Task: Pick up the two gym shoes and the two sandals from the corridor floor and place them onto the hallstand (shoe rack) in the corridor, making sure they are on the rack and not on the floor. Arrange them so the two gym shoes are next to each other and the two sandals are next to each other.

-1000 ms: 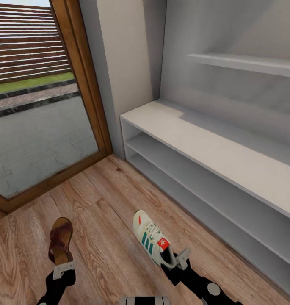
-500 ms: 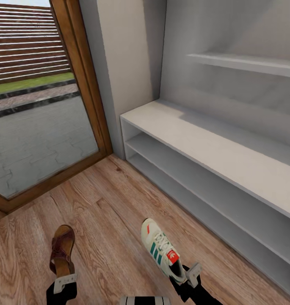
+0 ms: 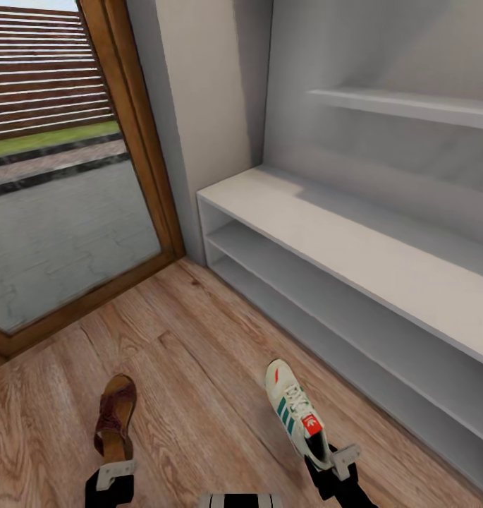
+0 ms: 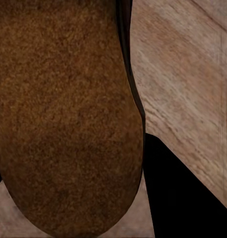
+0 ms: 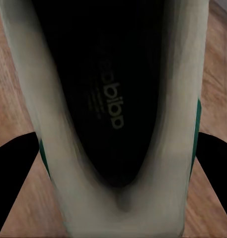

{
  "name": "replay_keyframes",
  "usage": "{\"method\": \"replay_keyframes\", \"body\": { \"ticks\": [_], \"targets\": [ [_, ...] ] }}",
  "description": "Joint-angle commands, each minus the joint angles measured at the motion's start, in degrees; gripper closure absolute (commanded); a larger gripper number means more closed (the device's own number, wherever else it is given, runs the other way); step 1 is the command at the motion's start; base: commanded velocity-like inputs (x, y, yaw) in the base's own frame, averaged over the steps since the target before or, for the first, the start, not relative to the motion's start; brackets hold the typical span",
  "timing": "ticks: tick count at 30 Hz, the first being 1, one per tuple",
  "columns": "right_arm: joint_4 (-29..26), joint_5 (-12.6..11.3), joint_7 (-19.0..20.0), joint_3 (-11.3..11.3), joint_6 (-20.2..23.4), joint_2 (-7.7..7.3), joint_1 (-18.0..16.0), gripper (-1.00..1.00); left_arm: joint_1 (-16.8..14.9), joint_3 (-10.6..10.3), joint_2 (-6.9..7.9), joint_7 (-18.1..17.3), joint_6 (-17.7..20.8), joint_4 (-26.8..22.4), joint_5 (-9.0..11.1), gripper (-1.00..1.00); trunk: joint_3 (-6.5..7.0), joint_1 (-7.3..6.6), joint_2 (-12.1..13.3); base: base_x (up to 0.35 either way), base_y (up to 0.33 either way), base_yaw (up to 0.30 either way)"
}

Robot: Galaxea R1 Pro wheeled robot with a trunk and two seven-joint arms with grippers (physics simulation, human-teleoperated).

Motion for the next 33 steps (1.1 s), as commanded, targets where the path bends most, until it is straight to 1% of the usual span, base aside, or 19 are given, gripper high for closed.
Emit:
{"method": "replay_keyframes", "body": {
  "ticks": [1, 7, 14, 25, 27, 29, 30, 31, 33],
  "targets": [
    [0.09, -0.61, 0.42, 0.17, -0.14, -0.02, -0.04, 1.0, -0.02, -0.35, 0.06, -0.09, -0.18, 0.03, 0.38, 1.0, -0.04, -0.01, -0.01, 0.0, 0.0, -0.214],
    [0.3, -0.61, 0.4, 0.06, -0.16, -0.03, -0.04, 1.0, -0.02, -0.46, 0.05, -0.24, -0.17, 0.04, 0.18, 1.0, -0.04, -0.01, -0.01, -0.115, 0.109, -0.271],
    [1.67, -0.68, 0.38, -0.04, -0.23, -0.03, -0.04, 1.0, -0.02, -0.44, 0.1, -0.25, -0.17, 0.04, 0.16, 1.0, -0.04, -0.01, -0.01, -0.225, 0.22, -0.288],
    [1.98, -0.7, 0.35, -0.08, -0.25, -0.03, -0.04, 1.0, -0.02, -0.44, 0.14, -0.25, -0.18, 0.04, 0.16, 1.0, 0.01, -0.01, -0.01, -0.234, 0.231, -0.29],
    [2.0, -0.68, 0.35, -0.65, -0.25, -0.03, -0.04, 1.0, -0.02, -0.42, 0.14, -0.25, -0.19, 0.07, 0.16, 1.0, 0.07, -0.01, -0.01, -0.234, 0.231, -0.29],
    [2.0, -0.64, 0.39, -3.12, -0.22, -0.03, -0.04, 1.0, -0.02, -0.42, 0.21, -0.25, -0.24, 0.11, 0.22, 1.0, 0.13, -0.01, -0.01, -0.234, 0.226, -0.29],
    [2.0, -0.63, 0.4, -4.01, -0.2, -0.03, -0.04, 1.0, -0.02, -0.4, 0.22, -0.25, -0.25, 0.12, 0.23, 1.0, 0.16, -0.01, -0.01, -0.234, 0.224, -0.29],
    [2.0, -0.62, 0.4, -4.74, -0.18, -0.03, -0.04, 1.0, -0.02, -0.4, 0.22, -0.25, -0.25, 0.12, 0.24, 1.0, 0.2, -0.01, -0.01, -0.234, 0.224, -0.29],
    [2.03, -0.58, 0.41, -5.54, -0.17, 0.03, -0.04, 1.0, -0.02, -0.39, 0.23, -0.25, -0.26, 0.13, 0.25, 1.0, 0.26, -0.01, -0.01, -0.2, 0.224, -0.29]
  ]
}}
